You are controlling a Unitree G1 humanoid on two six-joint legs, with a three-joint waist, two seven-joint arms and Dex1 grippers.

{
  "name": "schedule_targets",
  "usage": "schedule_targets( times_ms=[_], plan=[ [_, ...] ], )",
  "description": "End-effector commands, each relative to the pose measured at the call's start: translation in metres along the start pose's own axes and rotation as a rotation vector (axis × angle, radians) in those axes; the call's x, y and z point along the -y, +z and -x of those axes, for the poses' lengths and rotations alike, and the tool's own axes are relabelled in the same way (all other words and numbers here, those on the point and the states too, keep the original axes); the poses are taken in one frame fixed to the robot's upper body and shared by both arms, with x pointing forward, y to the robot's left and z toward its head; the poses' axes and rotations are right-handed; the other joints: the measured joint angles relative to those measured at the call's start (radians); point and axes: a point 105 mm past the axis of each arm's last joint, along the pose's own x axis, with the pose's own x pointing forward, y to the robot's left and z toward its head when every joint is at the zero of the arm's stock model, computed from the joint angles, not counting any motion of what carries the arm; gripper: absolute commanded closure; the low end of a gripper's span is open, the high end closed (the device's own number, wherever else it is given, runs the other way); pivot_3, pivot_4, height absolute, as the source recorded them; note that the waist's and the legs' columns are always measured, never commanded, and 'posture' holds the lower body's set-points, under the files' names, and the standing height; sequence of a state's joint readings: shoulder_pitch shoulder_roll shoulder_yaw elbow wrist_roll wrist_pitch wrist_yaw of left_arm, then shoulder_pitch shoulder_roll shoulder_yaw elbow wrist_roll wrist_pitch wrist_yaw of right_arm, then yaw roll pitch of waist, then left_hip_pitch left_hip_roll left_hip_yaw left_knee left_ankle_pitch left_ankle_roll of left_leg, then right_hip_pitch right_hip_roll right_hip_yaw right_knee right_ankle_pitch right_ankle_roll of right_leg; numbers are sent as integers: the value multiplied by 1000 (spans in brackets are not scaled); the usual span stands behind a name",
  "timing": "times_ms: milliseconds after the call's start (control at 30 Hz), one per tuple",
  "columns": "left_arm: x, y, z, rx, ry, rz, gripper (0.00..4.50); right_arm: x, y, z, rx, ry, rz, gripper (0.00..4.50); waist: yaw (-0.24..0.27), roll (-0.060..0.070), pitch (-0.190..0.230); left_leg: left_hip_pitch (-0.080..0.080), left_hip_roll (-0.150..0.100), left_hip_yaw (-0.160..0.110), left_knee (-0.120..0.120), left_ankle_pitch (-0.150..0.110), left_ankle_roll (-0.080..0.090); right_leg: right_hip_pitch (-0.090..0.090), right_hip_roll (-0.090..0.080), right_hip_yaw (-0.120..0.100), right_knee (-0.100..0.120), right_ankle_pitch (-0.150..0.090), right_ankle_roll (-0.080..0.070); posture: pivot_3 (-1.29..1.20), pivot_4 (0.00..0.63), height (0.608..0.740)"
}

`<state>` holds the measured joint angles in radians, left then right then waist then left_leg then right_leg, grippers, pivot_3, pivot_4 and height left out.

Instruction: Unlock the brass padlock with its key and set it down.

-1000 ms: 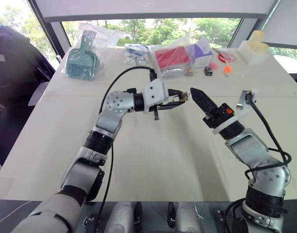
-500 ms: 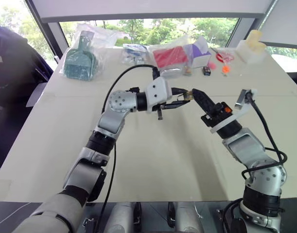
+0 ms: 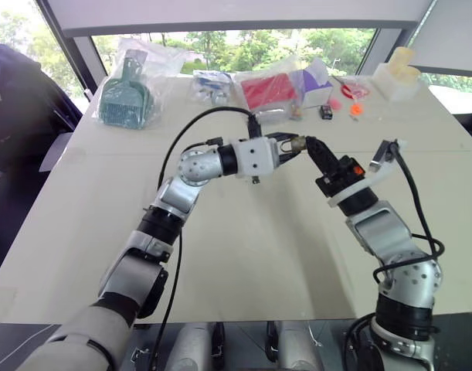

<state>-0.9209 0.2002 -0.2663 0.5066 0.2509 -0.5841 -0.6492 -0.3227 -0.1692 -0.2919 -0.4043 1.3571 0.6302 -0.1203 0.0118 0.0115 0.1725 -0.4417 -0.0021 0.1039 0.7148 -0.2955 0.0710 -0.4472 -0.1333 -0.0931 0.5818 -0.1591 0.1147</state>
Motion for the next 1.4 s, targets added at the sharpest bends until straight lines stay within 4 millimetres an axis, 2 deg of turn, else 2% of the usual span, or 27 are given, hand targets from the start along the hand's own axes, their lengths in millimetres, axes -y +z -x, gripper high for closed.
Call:
schedule_targets(
  times_ms=[33,400,467,567,667,733,867,1033,1333,1400],
  plan=[
    [-22,26,-5,109,98,-218,3736,4,-3,-4,26,-47,-63,4446,1,0,0,0,0,0,0,0,0,0,0,0,0,0,0,0,150,735],
    [-22,28,0,158,145,-450,3736,4,-2,-12,92,-81,-194,4446,-1,0,0,0,0,1,0,0,0,0,0,0,0,0,0,0,150,735],
    [-21,23,-2,142,142,-390,3736,1,0,-12,86,-63,-157,4446,0,0,0,0,0,1,0,0,0,0,0,0,0,0,0,0,150,735],
    [-13,7,-4,91,47,-176,3736,-16,0,-4,16,54,45,4446,2,0,0,0,0,1,0,0,0,0,0,0,0,0,0,0,150,735],
    [-7,0,-1,64,-75,-60,3736,-33,14,9,-17,198,114,3560,-3,1,0,0,0,2,0,0,0,1,-1,0,-1,0,0,0,150,735],
    [-4,0,1,66,-131,-18,3736,-37,20,14,-34,235,164,2541,-5,1,0,0,0,3,0,-1,1,1,-1,0,-2,0,0,0,150,735],
    [-8,9,4,111,-181,17,3736,-35,19,23,-183,261,290,438,-5,1,0,1,1,2,0,-1,2,1,0,0,-2,0,0,0,150,735],
    [-9,23,4,174,-209,8,3736,-33,10,28,-279,272,337,438,1,0,1,1,1,1,0,-1,2,1,-1,0,-2,0,0,0,150,735],
    [-6,42,2,239,-192,36,3736,-27,6,27,-279,264,319,438,1,0,1,0,0,1,1,-1,2,1,-1,0,-2,0,0,0,150,735],
    [-5,42,3,235,-193,36,3736,-27,7,27,-265,264,309,964,2,0,1,0,0,1,1,-1,2,1,-1,0,-2,0,0,0,150,735]
  ],
)
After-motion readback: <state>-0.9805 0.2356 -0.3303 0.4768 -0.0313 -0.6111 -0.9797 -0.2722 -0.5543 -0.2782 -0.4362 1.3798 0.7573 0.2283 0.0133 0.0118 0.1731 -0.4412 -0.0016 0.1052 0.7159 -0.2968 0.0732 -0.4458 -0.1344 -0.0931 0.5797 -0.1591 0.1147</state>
